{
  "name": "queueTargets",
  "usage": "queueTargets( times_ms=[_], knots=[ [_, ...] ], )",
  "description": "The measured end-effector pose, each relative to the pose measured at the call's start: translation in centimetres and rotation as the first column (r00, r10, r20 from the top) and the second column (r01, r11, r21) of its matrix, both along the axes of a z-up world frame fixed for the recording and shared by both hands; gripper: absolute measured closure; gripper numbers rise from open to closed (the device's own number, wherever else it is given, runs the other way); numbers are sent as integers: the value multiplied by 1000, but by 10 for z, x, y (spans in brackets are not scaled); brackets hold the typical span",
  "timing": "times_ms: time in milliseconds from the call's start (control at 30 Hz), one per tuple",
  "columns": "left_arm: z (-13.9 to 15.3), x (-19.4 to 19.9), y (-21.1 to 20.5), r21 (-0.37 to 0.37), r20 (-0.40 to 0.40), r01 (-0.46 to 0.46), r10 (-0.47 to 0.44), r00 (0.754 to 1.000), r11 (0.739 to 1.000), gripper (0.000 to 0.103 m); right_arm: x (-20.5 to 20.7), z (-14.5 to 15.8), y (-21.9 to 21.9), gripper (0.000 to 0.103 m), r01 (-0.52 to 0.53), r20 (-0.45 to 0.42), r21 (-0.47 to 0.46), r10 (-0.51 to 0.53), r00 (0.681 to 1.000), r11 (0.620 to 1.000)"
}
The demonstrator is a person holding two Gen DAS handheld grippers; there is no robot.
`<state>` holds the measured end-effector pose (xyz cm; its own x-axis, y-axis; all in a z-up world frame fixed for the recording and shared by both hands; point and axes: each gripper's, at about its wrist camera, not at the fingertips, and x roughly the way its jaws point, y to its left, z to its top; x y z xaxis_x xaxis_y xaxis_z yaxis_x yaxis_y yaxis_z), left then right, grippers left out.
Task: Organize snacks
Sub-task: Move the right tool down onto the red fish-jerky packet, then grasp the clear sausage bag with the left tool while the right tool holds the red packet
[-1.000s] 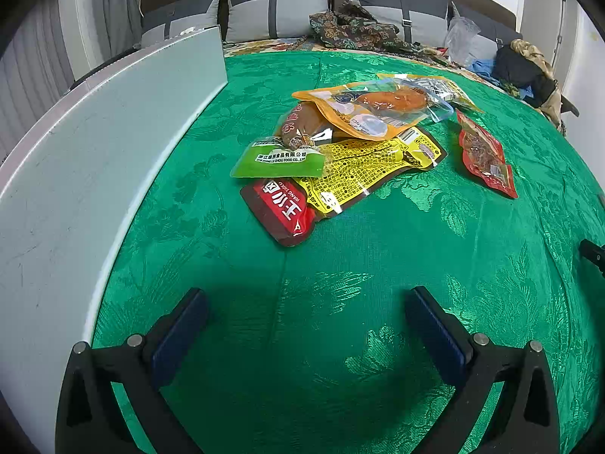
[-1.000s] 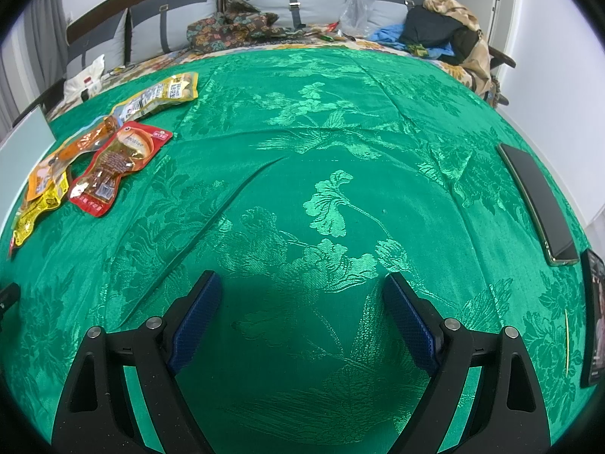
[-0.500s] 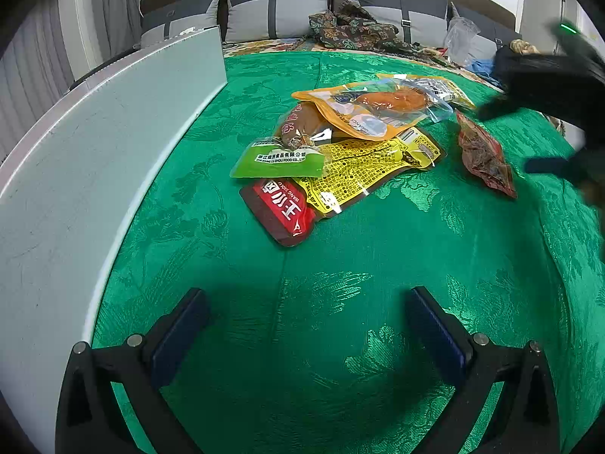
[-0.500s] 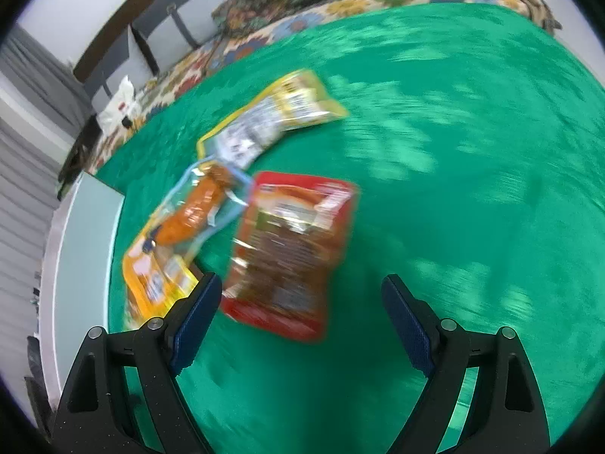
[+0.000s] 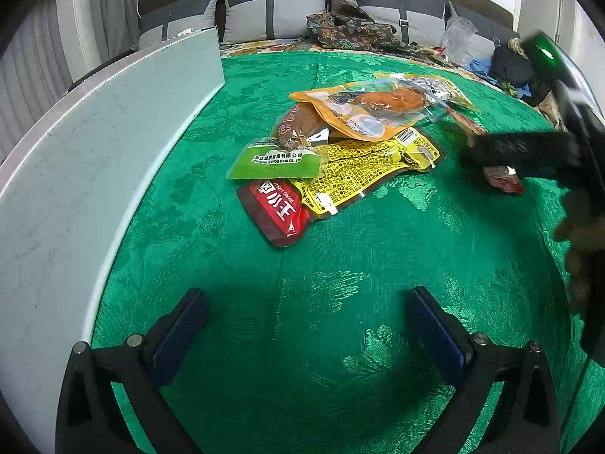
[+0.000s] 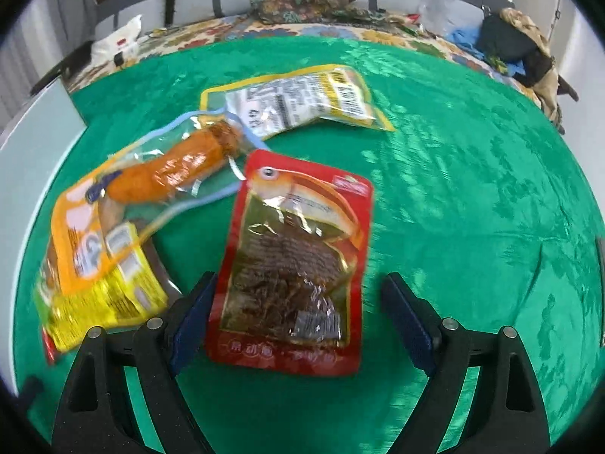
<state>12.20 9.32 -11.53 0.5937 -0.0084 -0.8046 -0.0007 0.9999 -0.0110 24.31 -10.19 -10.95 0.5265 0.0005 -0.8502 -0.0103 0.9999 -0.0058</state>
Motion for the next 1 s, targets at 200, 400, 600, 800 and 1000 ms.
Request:
queueTargets(
  times_ms=[200,400,600,800,1000],
  knots=[
    [0,0,0,1,0,0,0,1000,1000,0,-19,4,-33,24,-40,15,-3,40,999,999],
    [0,0,0,1,0,0,0,1000,1000,0,-48,6,-72,24,-48,45,-10,49,998,999],
    [0,0,0,0,0,0,0,1000,1000,0,-81,5,-115,24,-27,84,-10,28,996,1000],
    [0,1,1,-6,0,1,-1,1000,1000,0,-90,5,-125,22,-20,118,-5,20,993,1000],
    [2,2,4,-24,-17,76,-77,997,997,0,-90,5,-126,21,-20,117,-3,20,993,1000]
  ],
)
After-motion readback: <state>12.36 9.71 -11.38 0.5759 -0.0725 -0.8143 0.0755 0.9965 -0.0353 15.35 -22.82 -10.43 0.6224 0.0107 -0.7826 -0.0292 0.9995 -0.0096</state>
